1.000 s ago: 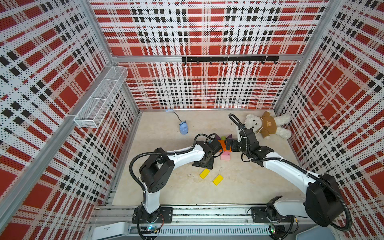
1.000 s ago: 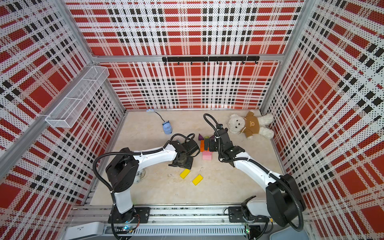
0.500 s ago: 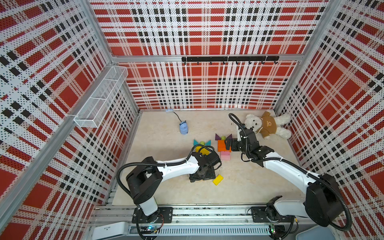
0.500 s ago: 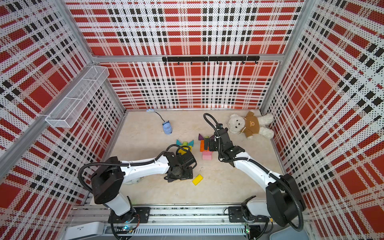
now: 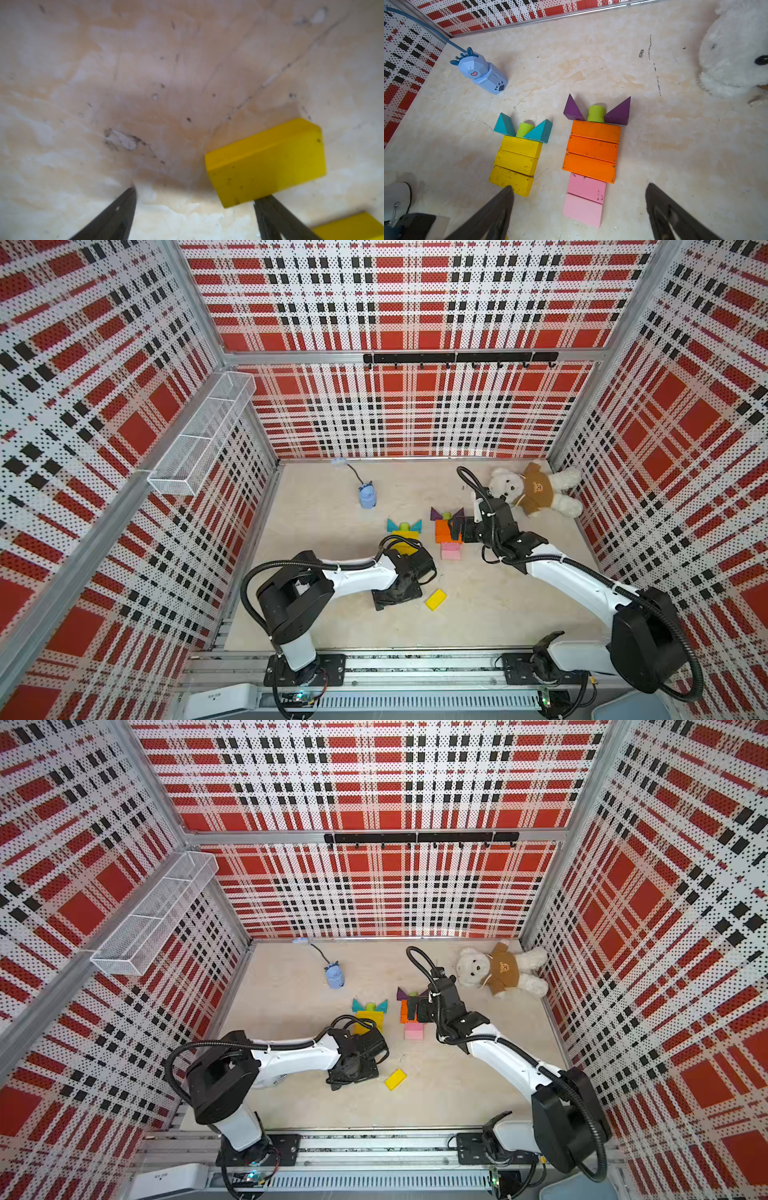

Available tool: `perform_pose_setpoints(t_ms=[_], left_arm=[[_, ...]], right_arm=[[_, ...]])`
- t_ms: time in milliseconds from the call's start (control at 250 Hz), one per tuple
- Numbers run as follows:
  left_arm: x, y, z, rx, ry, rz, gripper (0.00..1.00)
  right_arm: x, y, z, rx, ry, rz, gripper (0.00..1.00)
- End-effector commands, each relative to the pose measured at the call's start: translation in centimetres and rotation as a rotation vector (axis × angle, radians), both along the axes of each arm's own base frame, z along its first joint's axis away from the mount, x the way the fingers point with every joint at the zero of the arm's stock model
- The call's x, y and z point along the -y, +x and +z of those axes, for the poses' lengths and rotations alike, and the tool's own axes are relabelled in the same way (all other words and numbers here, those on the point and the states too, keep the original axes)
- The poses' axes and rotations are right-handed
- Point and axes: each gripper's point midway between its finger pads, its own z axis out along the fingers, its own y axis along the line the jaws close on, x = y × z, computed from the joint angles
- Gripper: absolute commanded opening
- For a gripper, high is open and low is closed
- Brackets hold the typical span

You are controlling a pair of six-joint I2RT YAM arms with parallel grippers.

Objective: Assemble a carrot with building blocks
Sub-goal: Assemble the building block at the center of the board.

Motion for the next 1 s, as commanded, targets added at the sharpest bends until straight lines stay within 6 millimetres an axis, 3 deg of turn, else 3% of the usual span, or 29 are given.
perform_pose_setpoints(t_ms=[0, 204, 396, 576, 712, 996], left_arm=[[-2.6, 0.8, -0.6, 0.026, 0.065, 0.029, 0.89], [-4.3, 1.9, -1.0, 0.018, 0.08, 0.012, 0.87], [-2.0, 2.9, 1.9, 0.094, 0.06, -0.144, 0.87], [-0.1, 3.2, 4.2, 0.138, 0.065, -0.322, 0.95], [1.6, 3.5, 4.9, 0.124, 0.035, -0.512, 0.99], [1.8, 4.4, 4.8, 0.032, 0.008, -0.729, 1.0]], right_arm=[[-0.7, 0.5, 0.4, 0.028, 0.017, 0.019, 1.0], [-0.9, 0.5, 0.1, 0.019, 0.015, 0.025, 1.0], [-0.9, 0.5, 0.1, 0.02, 0.012, 0.025, 1.0], [-0.8, 0.6, -0.1, 0.019, 0.009, 0.021, 1.0], [-0.8, 0.6, -0.1, 0.018, 0.008, 0.019, 1.0], [-0.8, 0.6, -0.2, 0.017, 0.003, 0.018, 1.0]])
